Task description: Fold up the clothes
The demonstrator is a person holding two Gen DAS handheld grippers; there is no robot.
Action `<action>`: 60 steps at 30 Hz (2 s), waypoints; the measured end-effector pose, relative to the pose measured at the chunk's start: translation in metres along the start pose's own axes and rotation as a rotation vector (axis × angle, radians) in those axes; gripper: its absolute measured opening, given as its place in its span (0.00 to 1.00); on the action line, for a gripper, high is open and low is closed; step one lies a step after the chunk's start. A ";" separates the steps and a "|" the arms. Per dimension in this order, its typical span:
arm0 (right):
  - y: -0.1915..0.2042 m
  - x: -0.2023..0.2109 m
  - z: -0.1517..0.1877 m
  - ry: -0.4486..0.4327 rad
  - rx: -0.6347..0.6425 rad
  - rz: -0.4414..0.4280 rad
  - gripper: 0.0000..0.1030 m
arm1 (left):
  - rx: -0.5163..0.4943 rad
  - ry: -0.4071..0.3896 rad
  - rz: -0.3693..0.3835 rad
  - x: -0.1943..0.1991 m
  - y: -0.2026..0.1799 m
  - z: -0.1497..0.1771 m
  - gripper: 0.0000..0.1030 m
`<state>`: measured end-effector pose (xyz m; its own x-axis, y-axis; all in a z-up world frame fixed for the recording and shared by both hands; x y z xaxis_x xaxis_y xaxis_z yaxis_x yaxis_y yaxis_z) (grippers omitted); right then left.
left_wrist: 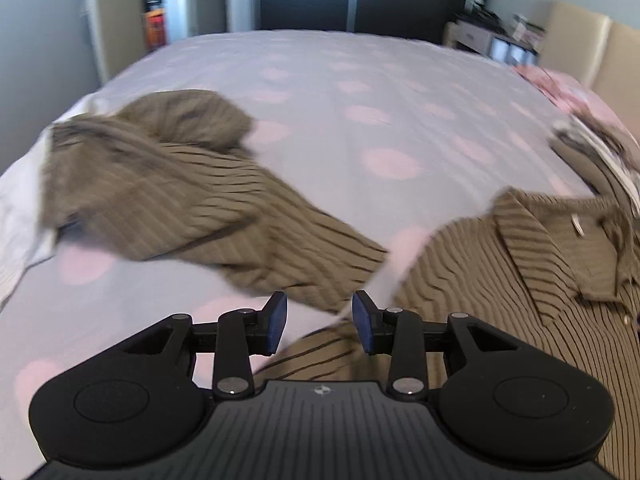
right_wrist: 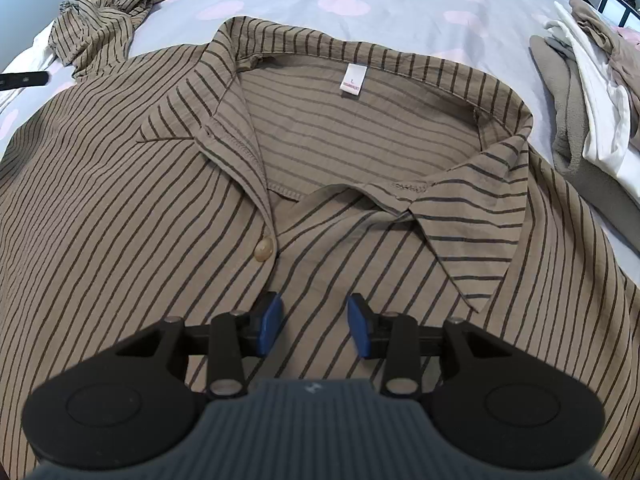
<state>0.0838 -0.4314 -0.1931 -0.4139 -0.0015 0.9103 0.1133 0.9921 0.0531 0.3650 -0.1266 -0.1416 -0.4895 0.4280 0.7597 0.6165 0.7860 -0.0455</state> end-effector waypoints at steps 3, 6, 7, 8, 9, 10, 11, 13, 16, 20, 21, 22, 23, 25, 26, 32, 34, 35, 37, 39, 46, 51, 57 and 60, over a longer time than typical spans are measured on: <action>0.000 0.000 0.000 0.000 0.004 -0.003 0.40 | -0.020 0.035 0.000 -0.015 -0.010 0.005 0.33; 0.001 0.000 0.000 0.002 0.010 -0.006 0.40 | -0.013 0.069 -0.016 -0.026 -0.008 0.011 0.33; 0.001 0.000 0.000 0.002 0.011 -0.008 0.41 | -0.001 0.090 -0.011 -0.029 -0.007 0.014 0.33; 0.001 0.000 0.000 0.002 0.011 -0.009 0.41 | 0.008 0.106 -0.007 -0.032 -0.006 0.016 0.31; 0.001 -0.001 0.001 0.002 0.011 -0.011 0.42 | 0.014 0.115 -0.007 -0.034 -0.005 0.018 0.27; 0.001 -0.001 0.001 0.002 0.013 -0.012 0.42 | 0.019 0.120 -0.006 -0.035 -0.005 0.020 0.15; 0.001 -0.001 0.000 0.002 0.015 -0.013 0.43 | 0.032 0.117 0.000 -0.034 -0.004 0.020 0.09; 0.002 -0.002 0.000 0.002 0.017 -0.014 0.43 | 0.079 0.100 0.015 -0.031 0.001 0.016 0.03; 0.002 -0.002 -0.001 0.003 0.018 -0.015 0.44 | 0.162 0.050 -0.004 -0.022 0.019 0.003 0.02; 0.002 -0.002 0.000 0.002 0.019 -0.018 0.44 | 0.256 -0.001 -0.080 -0.013 0.050 -0.007 0.01; 0.002 -0.001 0.000 0.002 0.018 -0.019 0.44 | 0.279 -0.011 -0.101 -0.011 0.058 -0.008 0.01; 0.002 -0.001 0.000 0.002 0.019 -0.019 0.44 | 0.302 -0.018 -0.122 -0.010 0.065 -0.008 0.01; 0.002 -0.001 0.000 0.003 0.019 -0.019 0.44 | 0.324 -0.025 -0.142 -0.010 0.073 -0.009 0.01; 0.002 -0.002 0.000 0.004 0.020 -0.019 0.44 | 0.363 -0.042 -0.187 -0.007 0.087 -0.010 0.01; 0.002 -0.002 0.000 0.005 0.020 -0.019 0.44 | 0.379 -0.048 -0.213 -0.006 0.094 -0.009 0.01; 0.000 -0.002 0.001 0.004 0.020 -0.025 0.44 | 0.436 -0.098 -0.293 0.007 0.120 -0.008 0.01; -0.001 -0.002 0.001 0.005 0.021 -0.025 0.44 | 0.428 -0.102 -0.282 0.007 0.119 -0.010 0.02; -0.001 -0.002 0.001 0.005 0.023 -0.025 0.44 | 0.422 -0.102 -0.273 0.006 0.118 -0.010 0.02; -0.001 -0.002 0.000 0.006 0.026 -0.022 0.44 | 0.414 -0.095 -0.259 0.006 0.114 -0.011 0.09; -0.001 -0.001 0.000 0.005 0.027 -0.021 0.44 | 0.398 -0.097 -0.263 0.009 0.113 -0.011 0.17; 0.000 0.012 -0.003 -0.031 0.024 -0.012 0.44 | 0.429 -0.019 -0.245 0.033 0.114 0.017 0.37; 0.004 0.027 -0.003 -0.058 0.030 -0.012 0.44 | 0.507 0.049 -0.197 0.052 0.107 0.056 0.37; 0.012 0.044 0.006 -0.079 0.040 -0.013 0.44 | 0.582 0.118 -0.114 0.068 0.078 0.092 0.36; 0.015 0.053 0.011 -0.089 0.041 -0.010 0.44 | 0.655 0.124 -0.093 0.072 0.071 0.107 0.36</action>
<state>0.0534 -0.4150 -0.1483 -0.4936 -0.0024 0.8697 0.0725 0.9964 0.0439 0.3079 0.0074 -0.1596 -0.4237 0.3216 0.8468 0.0549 0.9423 -0.3304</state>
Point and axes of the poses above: each gripper's, at about its wrist camera, not at the fingertips, and x roughly against the way its jaws point, y to its left, z to its underside, the point moved 9 cm from there along -x, roughly the way its jaws point, and after that the axes turned 2 degrees about x, right-handed, at the moved point
